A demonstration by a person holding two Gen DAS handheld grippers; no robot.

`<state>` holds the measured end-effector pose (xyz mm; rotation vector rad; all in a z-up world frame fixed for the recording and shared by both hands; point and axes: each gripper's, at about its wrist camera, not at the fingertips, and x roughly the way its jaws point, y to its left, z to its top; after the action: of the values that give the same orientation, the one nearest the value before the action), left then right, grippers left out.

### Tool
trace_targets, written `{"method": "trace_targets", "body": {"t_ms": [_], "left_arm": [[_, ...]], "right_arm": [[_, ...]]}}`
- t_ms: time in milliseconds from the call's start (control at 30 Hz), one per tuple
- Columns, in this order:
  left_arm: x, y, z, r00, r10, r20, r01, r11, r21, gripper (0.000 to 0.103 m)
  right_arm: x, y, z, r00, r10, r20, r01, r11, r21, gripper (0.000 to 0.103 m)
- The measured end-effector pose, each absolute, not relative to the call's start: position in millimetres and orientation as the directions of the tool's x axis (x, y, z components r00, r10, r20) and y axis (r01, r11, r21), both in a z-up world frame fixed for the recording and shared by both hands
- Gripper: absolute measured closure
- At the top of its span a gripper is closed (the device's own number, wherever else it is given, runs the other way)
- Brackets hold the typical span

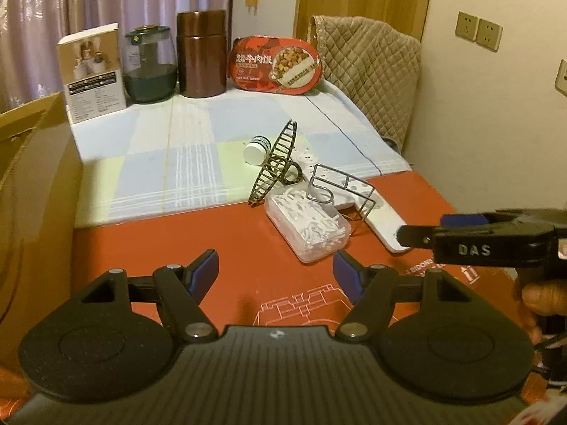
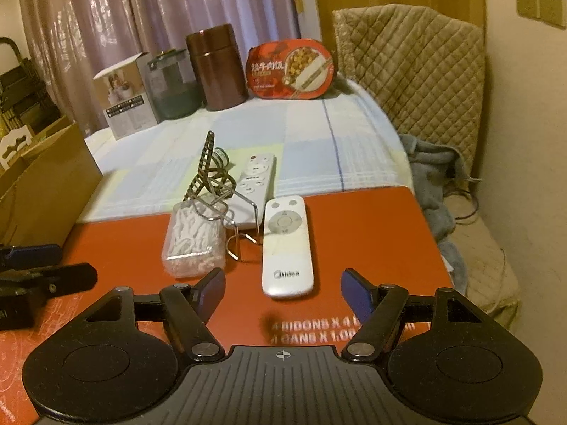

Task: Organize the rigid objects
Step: 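Grasp the white Midea remote with the right gripper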

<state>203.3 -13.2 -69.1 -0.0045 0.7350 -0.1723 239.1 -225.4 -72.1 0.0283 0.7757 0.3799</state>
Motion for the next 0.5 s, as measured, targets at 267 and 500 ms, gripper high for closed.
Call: {"method": "trace_targets", "body": {"t_ms": [267,500], "left_arm": [[230.6,-17.0,-89.9,0.716,-0.163,-0.679,0.166,0.984,-0.061,0.036],[247.4,-26.5,-104.4,0.713,-0.209,-0.669,0.188,0.977,-0.106,0.035]], "right_arm": [[272.7,-206.6,-97.3,0.614,0.319,-0.722,-0.347,0.931,0.115,0.048],[282.0,-208.6,-100.0,0.595,0.321,-0.737,-0.331,0.933,0.139,0.066]]}}
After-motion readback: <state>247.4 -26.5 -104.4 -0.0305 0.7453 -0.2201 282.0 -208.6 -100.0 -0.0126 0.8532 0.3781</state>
